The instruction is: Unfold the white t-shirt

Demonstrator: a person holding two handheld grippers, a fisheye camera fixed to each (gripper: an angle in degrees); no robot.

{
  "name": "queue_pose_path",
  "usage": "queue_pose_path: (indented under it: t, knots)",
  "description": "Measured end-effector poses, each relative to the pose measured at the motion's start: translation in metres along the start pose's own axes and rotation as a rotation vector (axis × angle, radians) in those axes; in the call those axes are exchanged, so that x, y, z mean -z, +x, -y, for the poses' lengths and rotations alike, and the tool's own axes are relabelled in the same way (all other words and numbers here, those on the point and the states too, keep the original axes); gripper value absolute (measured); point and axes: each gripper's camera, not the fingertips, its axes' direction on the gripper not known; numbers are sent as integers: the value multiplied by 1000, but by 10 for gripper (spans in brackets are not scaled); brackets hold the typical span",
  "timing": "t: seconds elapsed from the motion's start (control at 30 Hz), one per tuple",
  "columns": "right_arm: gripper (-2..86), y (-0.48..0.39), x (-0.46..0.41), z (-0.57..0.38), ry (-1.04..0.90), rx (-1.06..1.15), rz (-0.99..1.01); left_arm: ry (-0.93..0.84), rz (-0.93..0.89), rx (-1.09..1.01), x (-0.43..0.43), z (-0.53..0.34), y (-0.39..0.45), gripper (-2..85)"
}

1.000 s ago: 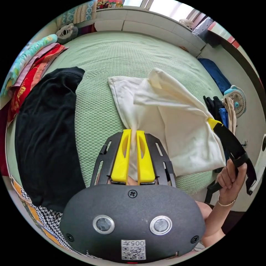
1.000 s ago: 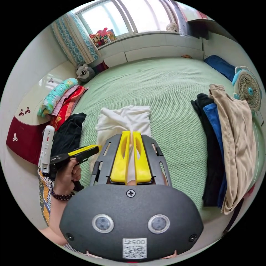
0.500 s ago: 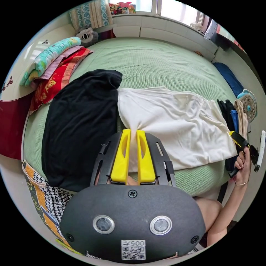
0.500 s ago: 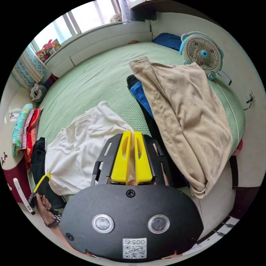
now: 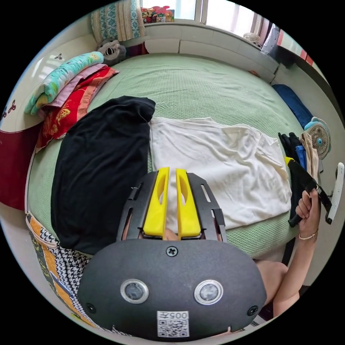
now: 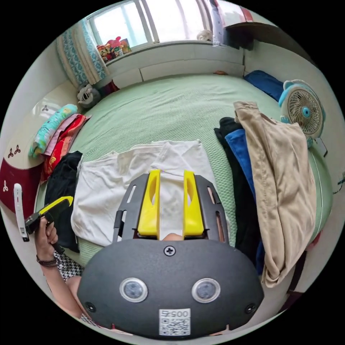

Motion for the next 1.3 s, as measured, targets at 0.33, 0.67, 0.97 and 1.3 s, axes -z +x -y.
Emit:
queue_pose_path:
  t: [0.33,0.67,0.97,1.3]
  knots:
    - [120,-53,-40,31,-36,80,-42,-27,47,-72,-33,10,13,58]
    - [106,-76,-63,60,-45,91,-111,-28,27,-92,-32,12,9,56]
    - [-9,-78,-30,76,0,11,-134,-26,4,-48,-16,8,-5,56]
    - [-12,-74,33,71,-33,37,-152,26,-75,62,25,-2,-31,90]
